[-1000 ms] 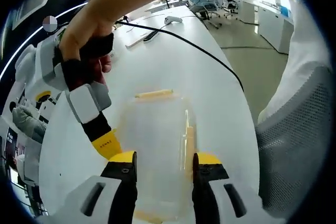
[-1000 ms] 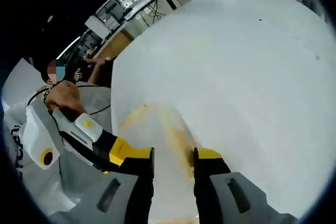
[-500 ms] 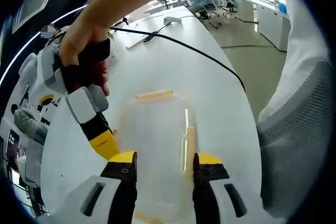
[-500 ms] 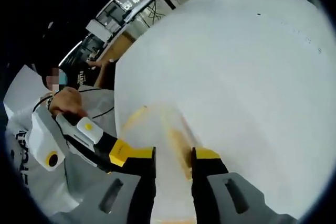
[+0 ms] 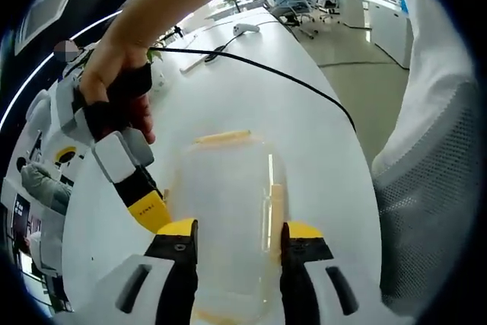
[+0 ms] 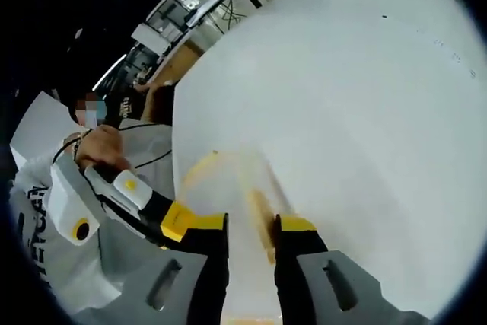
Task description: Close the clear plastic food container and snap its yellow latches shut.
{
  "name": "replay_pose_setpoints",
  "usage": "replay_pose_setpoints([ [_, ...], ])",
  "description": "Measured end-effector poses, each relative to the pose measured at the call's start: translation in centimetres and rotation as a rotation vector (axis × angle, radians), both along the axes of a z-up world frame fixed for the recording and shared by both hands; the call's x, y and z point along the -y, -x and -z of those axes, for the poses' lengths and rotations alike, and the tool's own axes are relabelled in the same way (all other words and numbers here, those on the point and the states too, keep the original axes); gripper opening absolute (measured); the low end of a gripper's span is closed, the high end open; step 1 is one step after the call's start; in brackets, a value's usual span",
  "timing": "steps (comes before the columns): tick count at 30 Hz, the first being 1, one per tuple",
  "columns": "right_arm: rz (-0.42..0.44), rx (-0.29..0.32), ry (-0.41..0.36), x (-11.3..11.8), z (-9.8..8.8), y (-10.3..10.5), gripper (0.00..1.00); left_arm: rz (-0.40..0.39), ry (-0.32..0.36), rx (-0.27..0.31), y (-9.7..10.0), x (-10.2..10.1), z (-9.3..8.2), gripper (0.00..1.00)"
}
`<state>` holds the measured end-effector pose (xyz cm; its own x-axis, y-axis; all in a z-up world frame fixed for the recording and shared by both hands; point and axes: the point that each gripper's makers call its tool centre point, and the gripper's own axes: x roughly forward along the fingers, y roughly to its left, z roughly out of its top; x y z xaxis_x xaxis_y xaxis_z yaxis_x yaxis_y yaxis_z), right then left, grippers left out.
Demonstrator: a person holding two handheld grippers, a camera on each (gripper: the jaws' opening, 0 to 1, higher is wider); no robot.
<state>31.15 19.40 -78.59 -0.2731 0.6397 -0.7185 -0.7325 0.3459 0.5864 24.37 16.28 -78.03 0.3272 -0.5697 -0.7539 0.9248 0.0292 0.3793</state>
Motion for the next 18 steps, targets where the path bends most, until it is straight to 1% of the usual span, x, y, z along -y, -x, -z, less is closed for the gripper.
replay_pose_setpoints([
  [5,0.001,0.009,-0.009,0.25,-0.16,-0.04,0.19,-0.006,-0.001,0.000,0.04,-0.04,0.02,0.38],
  [10,0.007,0.036,-0.028,0.50,-0.35,-0.12,0.20,-0.007,0.001,0.001,0.04,-0.10,0.01,0.38],
  [16,0.005,0.068,-0.005,0.90,-0.47,-0.38,0.20,0.000,0.010,0.004,-0.19,0.00,-0.02,0.39],
  [18,0.001,0.089,-0.002,1.02,-0.54,-0.44,0.20,-0.001,0.014,0.007,-0.25,0.06,-0.02,0.39],
])
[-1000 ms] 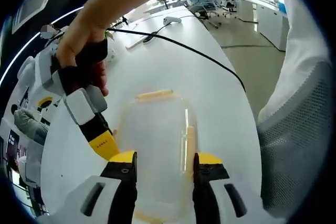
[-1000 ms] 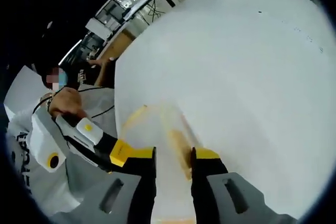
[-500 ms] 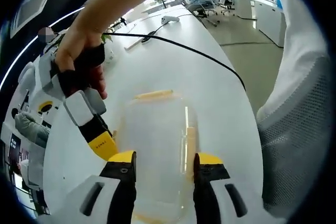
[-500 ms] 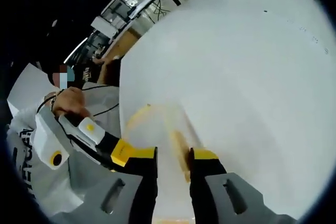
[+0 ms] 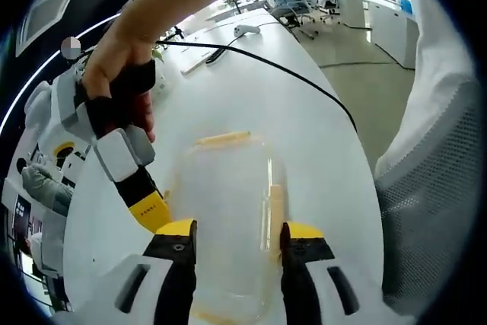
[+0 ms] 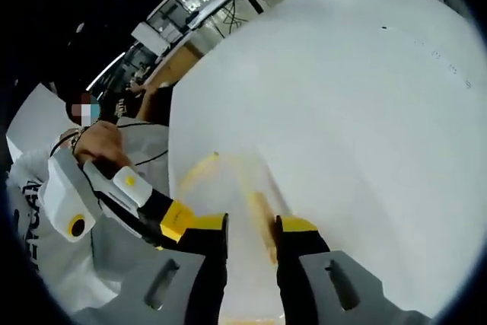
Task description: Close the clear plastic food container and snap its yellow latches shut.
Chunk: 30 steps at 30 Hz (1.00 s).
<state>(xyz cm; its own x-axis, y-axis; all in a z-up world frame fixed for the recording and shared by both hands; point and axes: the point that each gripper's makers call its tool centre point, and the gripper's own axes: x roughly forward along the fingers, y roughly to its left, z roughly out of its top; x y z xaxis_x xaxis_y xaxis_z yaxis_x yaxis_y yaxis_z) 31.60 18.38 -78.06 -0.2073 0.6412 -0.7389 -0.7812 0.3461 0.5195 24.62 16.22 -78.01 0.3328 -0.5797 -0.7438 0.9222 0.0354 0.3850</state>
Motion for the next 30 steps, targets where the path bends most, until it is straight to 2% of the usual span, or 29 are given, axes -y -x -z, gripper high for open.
replay_pose_setpoints([
  [12,0.015,0.049,0.018,0.0,-0.2,0.0,0.21,0.011,-0.002,0.014,0.0,0.2,-0.1,0.40],
  [15,0.012,0.069,0.012,0.0,-0.3,0.0,0.21,0.009,0.005,-0.003,0.0,0.2,-0.2,0.40],
  [16,0.008,0.077,0.009,0.0,-0.4,0.1,0.21,-0.003,0.010,-0.021,0.1,0.2,-0.2,0.43],
  [17,-0.001,0.085,0.009,0.1,-0.3,0.2,0.24,-0.027,0.014,-0.056,0.2,0.0,0.1,0.50],
  [18,-0.011,0.101,0.011,0.0,-0.2,0.2,0.24,-0.017,0.015,-0.068,0.3,0.0,0.1,0.53],
  [19,-0.012,0.121,0.008,0.2,-0.3,-0.1,0.25,-0.008,0.031,-0.063,0.3,0.2,-0.1,0.55],
  [22,0.018,0.112,-0.013,0.2,-0.9,-0.5,0.27,-0.022,0.010,-0.052,0.1,-0.4,0.1,0.56],
  [25,0.034,0.139,-0.022,0.5,-1.5,-1.0,0.35,-0.027,0.004,-0.060,0.1,-0.7,0.1,0.62],
  [27,0.035,0.146,-0.032,0.7,-2.0,-1.0,0.37,-0.064,-0.012,-0.071,0.0,-1.3,0.3,0.67],
  [30,0.039,0.182,-0.035,1.2,-2.5,-1.2,0.38,-0.060,0.006,-0.070,0.0,-1.4,-0.2,0.72],
])
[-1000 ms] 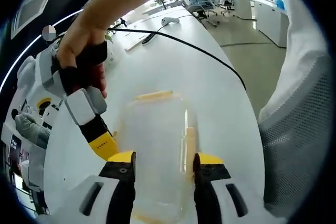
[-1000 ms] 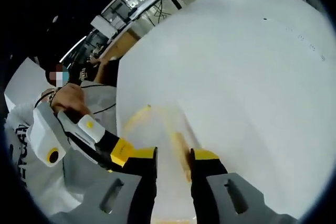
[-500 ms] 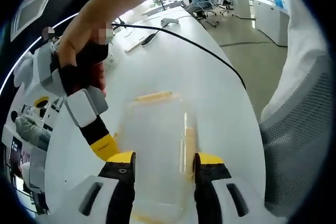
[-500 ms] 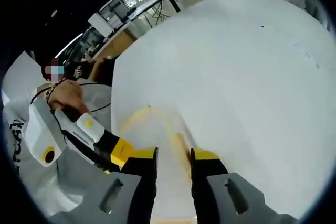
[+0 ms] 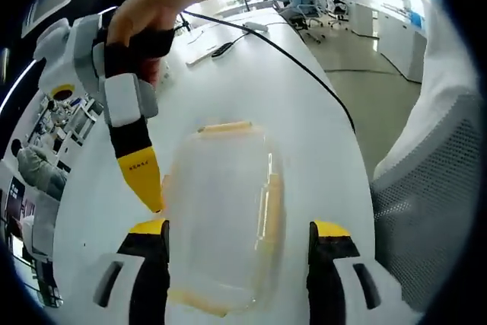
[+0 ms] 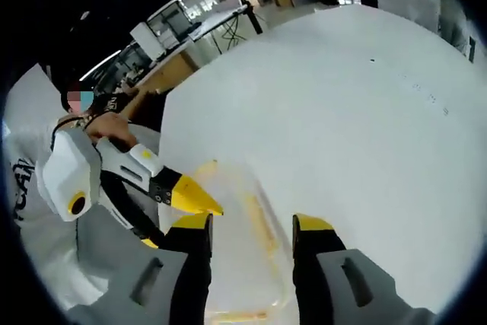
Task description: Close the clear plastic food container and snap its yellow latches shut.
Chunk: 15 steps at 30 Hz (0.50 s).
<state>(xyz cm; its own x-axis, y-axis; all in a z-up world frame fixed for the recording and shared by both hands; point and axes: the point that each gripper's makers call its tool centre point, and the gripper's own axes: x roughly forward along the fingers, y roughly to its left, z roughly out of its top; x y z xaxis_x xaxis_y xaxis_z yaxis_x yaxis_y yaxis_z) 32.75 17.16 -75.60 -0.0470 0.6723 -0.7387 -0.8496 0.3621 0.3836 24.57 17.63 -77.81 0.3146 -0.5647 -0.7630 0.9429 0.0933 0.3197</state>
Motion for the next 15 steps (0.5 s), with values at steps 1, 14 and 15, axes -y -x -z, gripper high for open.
replay_pose_setpoints([
  [1,0.000,0.007,0.000,0.1,-0.1,0.0,0.39,0.003,-0.002,-0.004,0.1,-0.1,0.0,0.74],
  [14,-0.064,0.115,-0.003,1.1,-1.6,1.8,0.44,-0.027,-0.020,-0.003,-1.0,-1.7,-0.5,0.83],
  [15,-0.072,0.122,0.003,1.2,-1.6,2.0,0.45,-0.030,-0.011,-0.012,-1.1,-1.7,-0.7,0.83],
])
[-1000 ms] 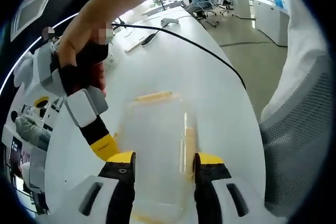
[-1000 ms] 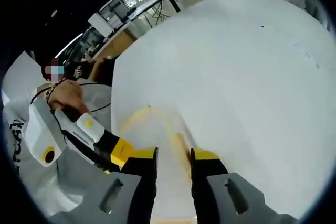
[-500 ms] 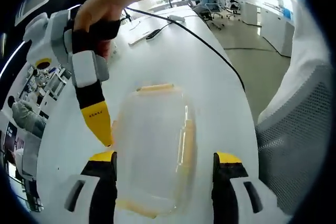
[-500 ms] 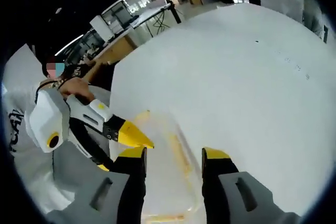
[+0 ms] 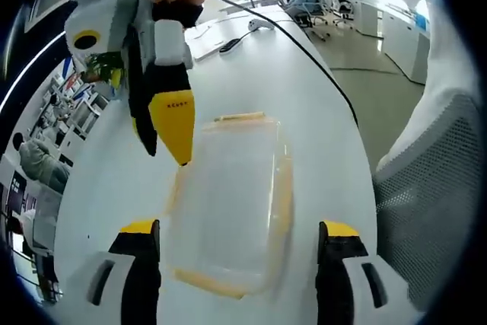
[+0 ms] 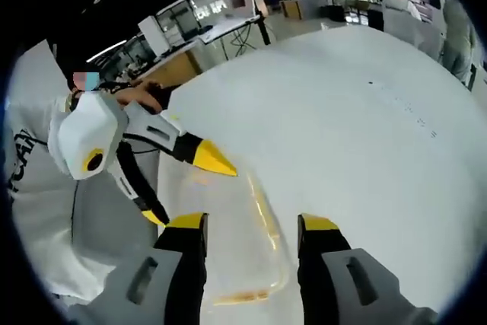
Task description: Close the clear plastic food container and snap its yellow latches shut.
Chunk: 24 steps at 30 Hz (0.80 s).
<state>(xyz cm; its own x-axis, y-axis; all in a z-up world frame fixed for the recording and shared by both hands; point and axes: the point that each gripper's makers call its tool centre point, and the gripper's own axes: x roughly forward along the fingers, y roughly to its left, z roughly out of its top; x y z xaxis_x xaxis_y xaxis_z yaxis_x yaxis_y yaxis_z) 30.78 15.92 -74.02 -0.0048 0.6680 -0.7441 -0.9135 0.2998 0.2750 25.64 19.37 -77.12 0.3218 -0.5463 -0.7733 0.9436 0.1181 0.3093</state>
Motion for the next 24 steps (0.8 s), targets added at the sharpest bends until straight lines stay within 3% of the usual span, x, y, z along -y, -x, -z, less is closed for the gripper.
replay_pose_setpoints([
  [12,-0.162,0.114,0.168,2.9,1.4,2.5,0.61,-0.034,-0.033,-0.031,-2.3,-1.9,-1.2,0.86],
  [18,-0.240,0.138,0.253,3.7,2.7,4.0,0.64,-0.003,-0.103,-0.089,-2.6,-2.5,-0.6,0.88],
  [21,-0.260,0.140,0.309,4.5,3.6,4.4,0.68,0.040,-0.177,-0.109,-2.3,-2.9,0.0,0.88],
  [24,-0.287,0.148,0.334,4.7,4.1,4.6,0.66,0.060,-0.194,-0.120,-2.5,-2.5,0.5,0.87],
])
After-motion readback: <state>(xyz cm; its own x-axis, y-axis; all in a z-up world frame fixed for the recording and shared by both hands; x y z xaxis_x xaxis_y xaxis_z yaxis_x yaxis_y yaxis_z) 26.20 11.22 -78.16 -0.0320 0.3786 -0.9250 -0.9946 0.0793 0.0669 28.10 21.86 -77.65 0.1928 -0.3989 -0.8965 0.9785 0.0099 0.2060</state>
